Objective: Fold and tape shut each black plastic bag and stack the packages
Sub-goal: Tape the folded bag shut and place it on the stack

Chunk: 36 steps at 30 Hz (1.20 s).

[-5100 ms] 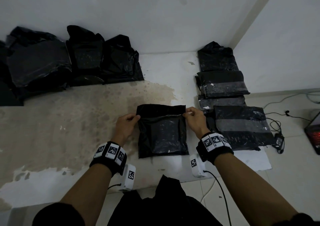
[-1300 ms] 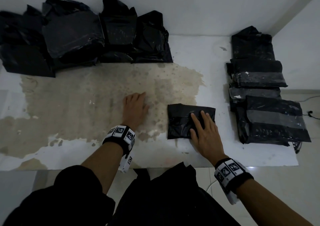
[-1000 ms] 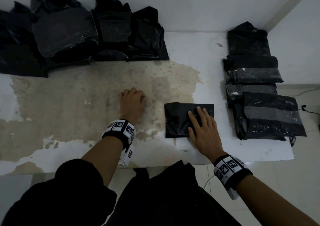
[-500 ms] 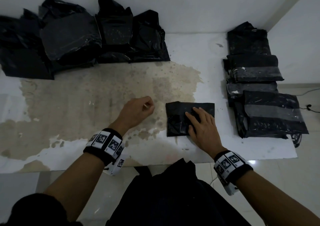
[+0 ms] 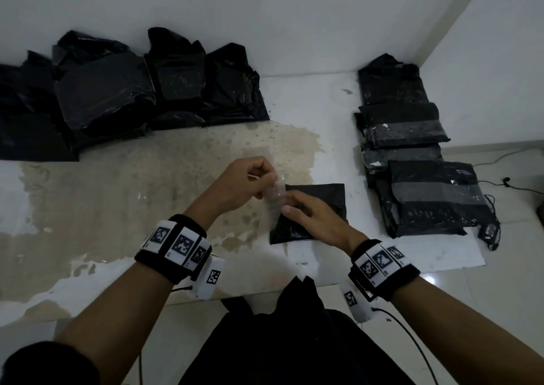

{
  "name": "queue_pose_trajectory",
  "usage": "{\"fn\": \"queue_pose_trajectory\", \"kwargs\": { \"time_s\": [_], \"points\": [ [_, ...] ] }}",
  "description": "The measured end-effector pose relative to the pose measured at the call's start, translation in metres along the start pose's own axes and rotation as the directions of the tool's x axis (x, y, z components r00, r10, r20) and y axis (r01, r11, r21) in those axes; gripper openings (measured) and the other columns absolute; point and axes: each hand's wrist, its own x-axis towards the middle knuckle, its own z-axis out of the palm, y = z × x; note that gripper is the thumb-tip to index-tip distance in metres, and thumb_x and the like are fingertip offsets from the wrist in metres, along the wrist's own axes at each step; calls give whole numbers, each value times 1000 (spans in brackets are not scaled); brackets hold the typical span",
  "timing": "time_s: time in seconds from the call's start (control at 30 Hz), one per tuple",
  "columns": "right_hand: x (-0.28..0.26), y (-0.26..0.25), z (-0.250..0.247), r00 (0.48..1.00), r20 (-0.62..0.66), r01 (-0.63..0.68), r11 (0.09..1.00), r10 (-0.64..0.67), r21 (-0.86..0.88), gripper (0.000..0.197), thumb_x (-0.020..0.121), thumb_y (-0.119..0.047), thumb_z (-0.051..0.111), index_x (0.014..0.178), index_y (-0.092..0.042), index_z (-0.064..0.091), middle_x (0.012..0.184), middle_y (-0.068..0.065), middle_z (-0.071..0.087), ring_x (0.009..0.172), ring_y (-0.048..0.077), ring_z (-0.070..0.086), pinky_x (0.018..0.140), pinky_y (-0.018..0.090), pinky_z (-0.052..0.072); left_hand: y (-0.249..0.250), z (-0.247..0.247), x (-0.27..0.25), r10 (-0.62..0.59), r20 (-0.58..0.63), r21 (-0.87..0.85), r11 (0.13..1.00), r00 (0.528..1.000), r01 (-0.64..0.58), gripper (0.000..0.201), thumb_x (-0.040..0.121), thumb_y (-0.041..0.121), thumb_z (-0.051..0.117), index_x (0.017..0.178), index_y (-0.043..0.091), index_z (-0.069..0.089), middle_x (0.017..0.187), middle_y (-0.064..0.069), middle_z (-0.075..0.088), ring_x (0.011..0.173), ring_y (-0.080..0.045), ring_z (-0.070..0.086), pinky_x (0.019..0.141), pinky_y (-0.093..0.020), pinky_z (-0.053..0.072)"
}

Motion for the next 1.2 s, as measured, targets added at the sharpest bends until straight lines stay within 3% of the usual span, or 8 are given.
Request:
{"fn": "queue_pose_trajectory", "kwargs": {
  "time_s": [0.13, 0.27, 0.4, 0.5, 0.67, 0.77, 1.0, 1.2],
  "points": [
    [0, -4, -10, 998, -50, -24, 995, 29, 97, 13, 98, -16, 67, 108, -8, 69, 103, 12, 72, 92, 21, 68, 83, 28, 54, 6, -1, 8, -46, -115, -171, 985, 992, 26, 13, 100, 13, 59, 89, 7, 63, 86, -8, 76, 73, -28, 74, 61, -26, 56],
    [-4, 2, -26, 991, -81, -84, 971, 104, 225, 12, 99, -14, 64, 102, -2, 66, 101, 23, 72, 88, 24, 67, 84, 35, 53, 0, 1, 13, -105, -186, -283, 958, 977, 49, 13, 100, 12, 59, 93, 2, 63, 86, -4, 76, 74, -21, 74, 62, -27, 58],
    [-10, 6, -40, 981, -121, -109, 947, 152, 303, 9, 100, -6, 60, 107, 0, 61, 88, 17, 72, 83, 23, 69, 74, 29, 55, -11, 14, 14, -179, -267, -283, 954, 947, 100, 11, 97, 16, 66, 90, 7, 66, 86, -4, 72, 74, -16, 71, 63, -29, 58],
    [-11, 15, -51, 945, -204, -182, 929, 256, 322, 7, 98, -5, 63, 105, -5, 63, 82, 5, 74, 78, 21, 73, 70, 30, 57, -23, 29, 14, -254, -343, -321, 936, 904, 141, 12, 97, 19, 66, 94, 7, 68, 88, -7, 66, 68, -9, 66, 60, -23, 55],
    [-12, 27, -64, 843, -381, -192, 873, 381, 448, 5, 97, -6, 65, 101, -3, 66, 82, 8, 72, 73, 19, 71, 67, 28, 59, -39, 55, 9, -432, -299, -516, 823, 850, 237, 8, 95, 17, 68, 96, 10, 68, 79, -3, 64, 67, -11, 61, 57, -20, 53],
    [-13, 34, -66, 802, -432, -176, 854, 412, 489, 4, 97, -4, 64, 99, -1, 66, 78, 7, 69, 68, 15, 68, 63, 26, 59, -52, 66, 8, -487, -290, -527, 800, 824, 287, 12, 94, 20, 70, 99, 9, 68, 81, -2, 67, 67, -11, 63, 54, -20, 53],
    [-16, 60, -59, 760, -473, -200, 852, 446, 483, 11, 99, -6, 61, 93, -10, 70, 77, 10, 64, 68, 15, 64, 63, 27, 60, -77, 83, 1, -511, -284, -465, 813, 811, 350, 9, 95, 20, 68, 89, 13, 67, 82, -2, 71, 65, -12, 65, 51, -21, 50],
    [-19, 77, -56, 747, -491, -243, 872, 447, 424, 12, 100, -8, 61, 96, -13, 71, 77, 6, 65, 68, 10, 63, 60, 27, 58, -89, 88, 0, -502, -302, -387, 841, 810, 378, 9, 95, 19, 68, 93, 10, 71, 85, -5, 70, 62, -7, 63, 50, -19, 48]
  ]
}}
